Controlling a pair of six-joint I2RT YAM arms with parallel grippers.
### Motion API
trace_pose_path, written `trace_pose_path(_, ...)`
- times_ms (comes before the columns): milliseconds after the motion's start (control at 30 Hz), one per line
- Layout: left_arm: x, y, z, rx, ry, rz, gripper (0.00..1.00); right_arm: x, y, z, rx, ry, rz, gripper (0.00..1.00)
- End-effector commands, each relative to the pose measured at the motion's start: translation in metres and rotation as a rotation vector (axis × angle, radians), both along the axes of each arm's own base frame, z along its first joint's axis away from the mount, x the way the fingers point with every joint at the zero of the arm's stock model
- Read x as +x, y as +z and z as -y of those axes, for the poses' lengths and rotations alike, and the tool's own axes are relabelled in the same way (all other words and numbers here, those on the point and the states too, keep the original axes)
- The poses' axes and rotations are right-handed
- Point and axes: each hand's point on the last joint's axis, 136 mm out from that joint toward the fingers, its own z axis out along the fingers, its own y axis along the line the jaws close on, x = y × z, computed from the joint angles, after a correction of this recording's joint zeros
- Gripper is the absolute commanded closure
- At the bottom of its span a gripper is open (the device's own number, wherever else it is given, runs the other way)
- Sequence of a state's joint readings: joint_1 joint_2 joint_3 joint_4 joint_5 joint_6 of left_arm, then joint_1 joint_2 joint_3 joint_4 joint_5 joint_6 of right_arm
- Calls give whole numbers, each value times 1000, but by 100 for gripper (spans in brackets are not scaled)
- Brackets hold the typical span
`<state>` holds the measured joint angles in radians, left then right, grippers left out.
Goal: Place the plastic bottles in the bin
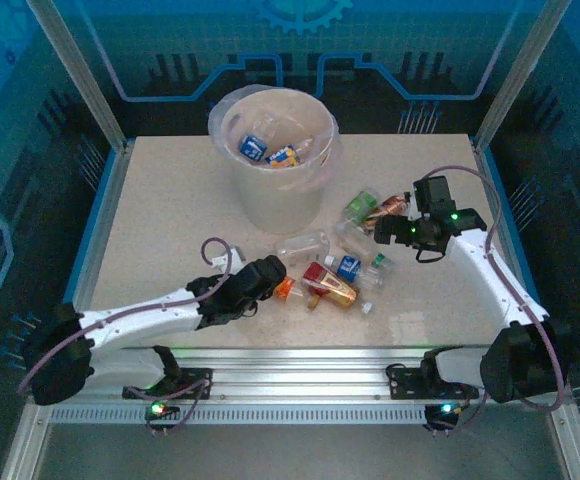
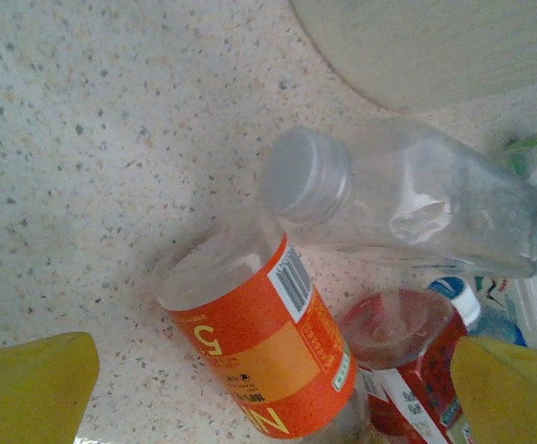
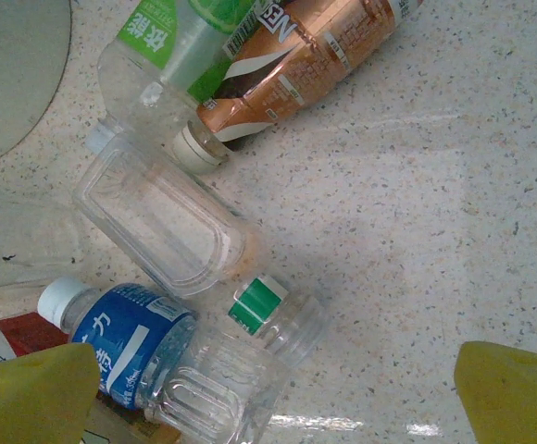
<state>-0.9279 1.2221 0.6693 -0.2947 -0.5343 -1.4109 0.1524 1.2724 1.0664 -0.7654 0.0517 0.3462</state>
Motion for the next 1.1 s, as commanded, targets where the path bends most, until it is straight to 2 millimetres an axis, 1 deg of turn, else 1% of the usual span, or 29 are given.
trace_pose_path(0,2,-8,10,-66,40,-15,1,-2,0,-2,-17,25,9,0)
trace_pose_path(500,6,-44,31,-48,51,-136,3,-1,-3,6,-16,1,23,0)
trace_pose_path(733,7,-53,39,-40,44,-186,3,0,-5,8,-9,-5,20,0)
trace_pose_path(900,5,-62,49,-38,33,-240,6,0,-6,9,-9,-12,19,0)
trace_pose_path(967,4,-66,51,-43,33,-260,9,-1,-6,9,-9,-11,20,0)
trace_pose_path(1033,2,-71,51,-40,37,-276,10,-1,-5,10,-10,-14,20,0)
trace_pose_path(1067,0,-73,50,-38,43,-285,12,-2,-5,11,-11,-16,20,0)
